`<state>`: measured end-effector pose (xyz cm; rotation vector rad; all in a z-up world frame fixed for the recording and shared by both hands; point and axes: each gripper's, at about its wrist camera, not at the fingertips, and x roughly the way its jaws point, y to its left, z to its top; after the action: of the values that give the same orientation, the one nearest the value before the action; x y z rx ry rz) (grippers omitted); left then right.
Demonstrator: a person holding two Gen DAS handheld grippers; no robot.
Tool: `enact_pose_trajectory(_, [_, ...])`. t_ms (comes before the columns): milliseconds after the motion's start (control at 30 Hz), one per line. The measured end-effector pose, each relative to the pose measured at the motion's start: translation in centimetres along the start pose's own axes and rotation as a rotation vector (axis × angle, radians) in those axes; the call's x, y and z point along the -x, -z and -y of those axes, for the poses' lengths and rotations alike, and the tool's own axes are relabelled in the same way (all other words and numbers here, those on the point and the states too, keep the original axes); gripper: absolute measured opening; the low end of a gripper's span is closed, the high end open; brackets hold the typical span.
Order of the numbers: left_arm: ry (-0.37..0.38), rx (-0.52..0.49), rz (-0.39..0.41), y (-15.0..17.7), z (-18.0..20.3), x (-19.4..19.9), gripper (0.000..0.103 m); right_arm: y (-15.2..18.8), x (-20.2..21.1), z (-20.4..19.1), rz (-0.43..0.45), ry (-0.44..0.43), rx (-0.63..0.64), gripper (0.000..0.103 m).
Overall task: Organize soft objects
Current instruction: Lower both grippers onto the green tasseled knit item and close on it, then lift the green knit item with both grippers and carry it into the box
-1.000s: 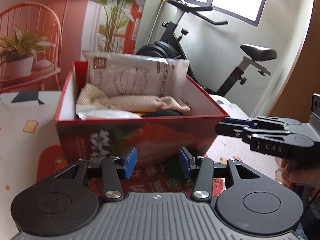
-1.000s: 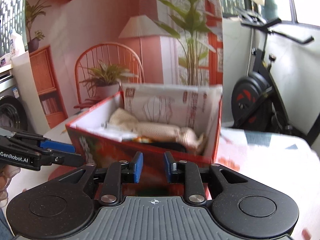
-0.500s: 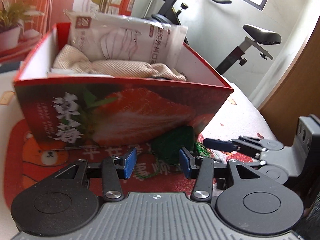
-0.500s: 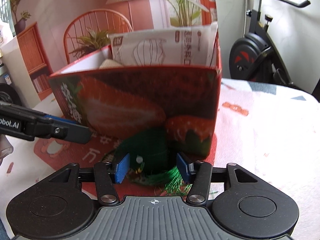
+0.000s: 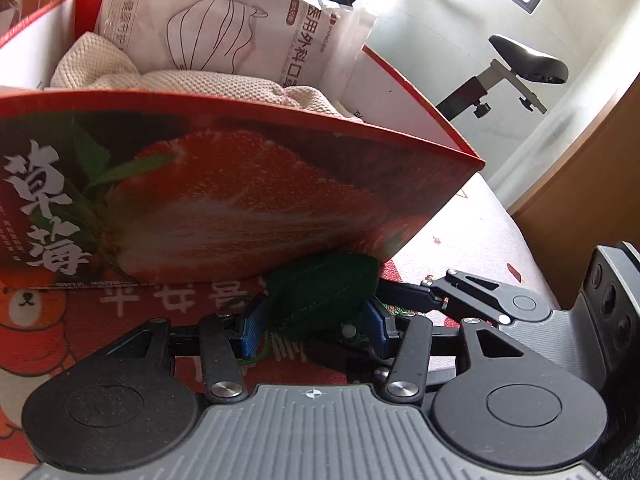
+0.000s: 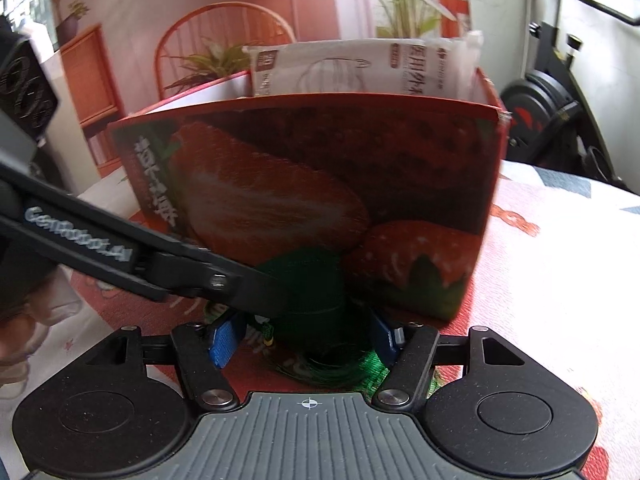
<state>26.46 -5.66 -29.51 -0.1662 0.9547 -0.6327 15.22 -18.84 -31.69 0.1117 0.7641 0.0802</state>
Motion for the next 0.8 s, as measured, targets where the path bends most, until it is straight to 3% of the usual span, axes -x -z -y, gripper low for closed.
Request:
enact_pose_trajectory(167, [0.022, 0.012, 0.008, 0.2, -0.4, -0.1, 0.053, -0.1, -0.3, -0.7, -0.008, -0.008, 0.012, 0.05])
enact_pose_trajectory(333, [0.034, 0.031, 0.029, 0.8, -0.6, 1.2, 0.053, -0.1, 0.6, -1.8, 0.007, -0.009, 0.015, 0.049])
enact_pose_trajectory(600, [0.042, 0.087, 0.114, 3.4, 0.2, 5.8, 0.053, 0.1, 4.2, -4.0, 0.089, -0.04, 0.015, 0.049])
enact_pose_trajectory(800, [0.047, 0.082, 0.153, 5.0, 1.0, 8.8, 0.053, 0.8, 6.9, -6.6, 0.14, -0.014, 0.04, 0.049])
